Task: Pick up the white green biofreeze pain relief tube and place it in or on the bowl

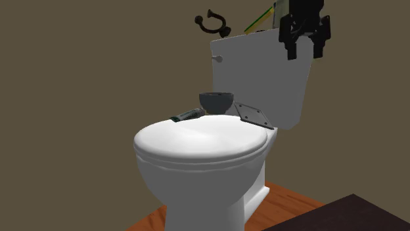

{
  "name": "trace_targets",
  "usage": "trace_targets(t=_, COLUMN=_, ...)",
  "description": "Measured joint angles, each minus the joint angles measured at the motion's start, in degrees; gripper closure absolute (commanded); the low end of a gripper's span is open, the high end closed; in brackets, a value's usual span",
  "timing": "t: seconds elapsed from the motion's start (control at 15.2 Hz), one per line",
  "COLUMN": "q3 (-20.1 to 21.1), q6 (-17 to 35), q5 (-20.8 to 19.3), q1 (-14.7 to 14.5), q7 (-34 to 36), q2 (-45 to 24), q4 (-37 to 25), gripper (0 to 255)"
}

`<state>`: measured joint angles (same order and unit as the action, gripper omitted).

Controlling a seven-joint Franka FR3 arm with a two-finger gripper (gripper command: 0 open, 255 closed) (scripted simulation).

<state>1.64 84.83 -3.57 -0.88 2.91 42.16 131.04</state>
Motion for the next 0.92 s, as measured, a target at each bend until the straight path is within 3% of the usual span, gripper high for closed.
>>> trace_targets(t=0.33, q3=3.6, q6=4.0, q5=3.0, q1=0.7, q7=8.0, q2=-1.4, q4=1.8, gripper=0)
trace_targets(t=0.92, q3=15.4, q6=17.2, q5=9.8, q1=3.0, q7=33.0, q2=-11.0, q4=1.9, gripper=0)
